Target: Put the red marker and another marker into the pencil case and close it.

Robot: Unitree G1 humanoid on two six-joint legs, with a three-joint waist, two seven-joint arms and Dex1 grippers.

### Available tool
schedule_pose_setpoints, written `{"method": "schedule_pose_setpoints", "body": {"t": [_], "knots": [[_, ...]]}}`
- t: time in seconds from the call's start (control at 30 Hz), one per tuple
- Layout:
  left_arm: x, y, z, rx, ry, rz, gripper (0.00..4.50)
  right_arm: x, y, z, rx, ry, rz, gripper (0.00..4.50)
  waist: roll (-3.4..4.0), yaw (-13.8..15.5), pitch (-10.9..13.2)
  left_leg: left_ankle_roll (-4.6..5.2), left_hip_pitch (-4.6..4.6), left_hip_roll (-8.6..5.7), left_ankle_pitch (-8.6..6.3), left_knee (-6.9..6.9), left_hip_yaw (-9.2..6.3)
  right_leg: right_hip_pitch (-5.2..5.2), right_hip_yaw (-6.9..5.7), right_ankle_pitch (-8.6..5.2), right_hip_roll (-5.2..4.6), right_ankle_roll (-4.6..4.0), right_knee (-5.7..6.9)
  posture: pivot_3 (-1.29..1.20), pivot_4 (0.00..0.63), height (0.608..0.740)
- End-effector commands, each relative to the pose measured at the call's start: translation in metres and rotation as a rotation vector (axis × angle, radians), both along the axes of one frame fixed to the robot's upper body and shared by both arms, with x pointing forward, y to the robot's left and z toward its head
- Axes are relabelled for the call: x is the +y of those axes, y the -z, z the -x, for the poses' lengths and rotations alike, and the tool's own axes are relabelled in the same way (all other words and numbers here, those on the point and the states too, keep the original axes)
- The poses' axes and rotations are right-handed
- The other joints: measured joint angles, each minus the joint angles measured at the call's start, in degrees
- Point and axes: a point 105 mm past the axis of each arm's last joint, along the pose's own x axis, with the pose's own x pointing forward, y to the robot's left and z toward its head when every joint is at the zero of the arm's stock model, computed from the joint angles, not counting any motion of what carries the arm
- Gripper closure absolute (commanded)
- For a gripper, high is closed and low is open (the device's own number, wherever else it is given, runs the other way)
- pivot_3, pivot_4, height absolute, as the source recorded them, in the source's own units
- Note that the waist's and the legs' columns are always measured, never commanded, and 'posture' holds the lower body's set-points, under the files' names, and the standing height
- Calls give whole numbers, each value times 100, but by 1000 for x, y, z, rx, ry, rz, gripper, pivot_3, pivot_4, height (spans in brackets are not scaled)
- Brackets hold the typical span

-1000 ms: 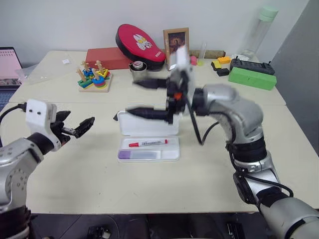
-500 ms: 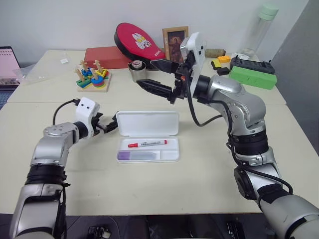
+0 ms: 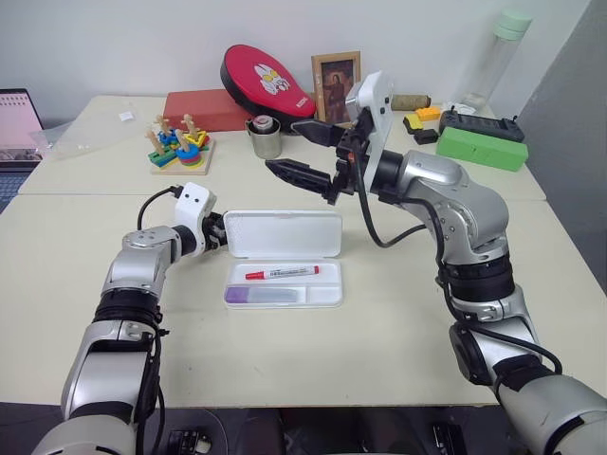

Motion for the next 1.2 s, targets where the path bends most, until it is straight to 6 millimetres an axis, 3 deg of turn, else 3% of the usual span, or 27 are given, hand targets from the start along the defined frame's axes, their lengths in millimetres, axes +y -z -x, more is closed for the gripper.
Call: {"method": "schedule_pose_setpoints", "body": {"t": [0.03, 0.4, 0.6, 0.67, 0.73, 0.8, 0.83, 0.9, 0.97, 1.1, 1.2], "knots": [[2, 1, 3, 2, -12, 2, 1754, 1, -11, 8, -59, -17, -17, 0, 0, -1, 0, 0, 0, 0, 0, 0, 0, 0, 0, 0, 0, 0, 0, 0, 150, 740], [6, -1, 5, -17, -50, 26, 4039, 1, -9, 6, -53, -21, -14, 0, 0, 0, 0, 0, 0, 0, 0, 0, -1, 0, -1, 0, 0, -1, 1, 0, 150, 740], [29, -6, 9, -68, -152, 7, 4076, -3, -7, 9, -51, -50, -6, 0, 0, -12, 0, 0, 0, 0, 0, 0, -1, 0, -1, 0, 0, -1, 0, 0, 150, 740], [47, -25, 6, -171, -245, -13, 4076, -7, -9, 9, -48, -54, -18, 0, 0, -30, 0, 0, 2, 1, 0, 0, -1, 0, 0, -1, 0, -1, 1, 0, 150, 740], [59, -70, 5, -379, -306, -11, 4076, -15, -11, 10, -54, -57, -22, 0, 0, -31, 0, 0, 2, 2, 0, 0, -1, -3, 0, -1, 1, -1, 5, 0, 150, 740], [54, -113, 12, -538, -268, 42, 4076, -26, -12, 12, -59, -62, -21, 0, 0, -4, 0, -1, 1, 1, 0, -1, -2, -3, -1, -1, 1, -1, 2, 0, 150, 740], [44, -128, 17, -581, -208, 57, 4076, -31, -12, 15, -63, -71, -19, 0, -2, 16, 0, -1, 1, 1, 0, -1, -2, -2, 0, -1, 0, -1, -1, 0, 150, 740], [6, -152, 33, -642, 1, 64, 4076, -43, -11, 20, -64, -90, -17, 0, -2, 61, 1, -1, -6, 0, 0, -3, -3, 1, -6, -1, -3, -1, -14, 0, 150, 740], [-39, -164, 53, -641, 235, 85, 4076, -54, -6, 27, -64, -110, 6, 0, -3, 143, 2, -1, -12, -4, 0, -5, -4, 2, -8, -1, -7, 0, -23, 0, 150, 740], [-98, -148, 85, -514, 567, 54, 4076, -71, 13, 38, -40, -117, 104, 0, 3, 145, 1, -1, -2, -11, 0, -5, 2, 22, -6, 1, -16, 5, -46, 0, 150, 740], [-124, -122, 105, -372, 756, -5, 4076, -82, 15, 41, -20, -94, 107, 0, 4, 89, 3, 0, -2, -11, 0, -4, 2, 20, -4, 2, -15, 6, -46, 0, 150, 740]]}}
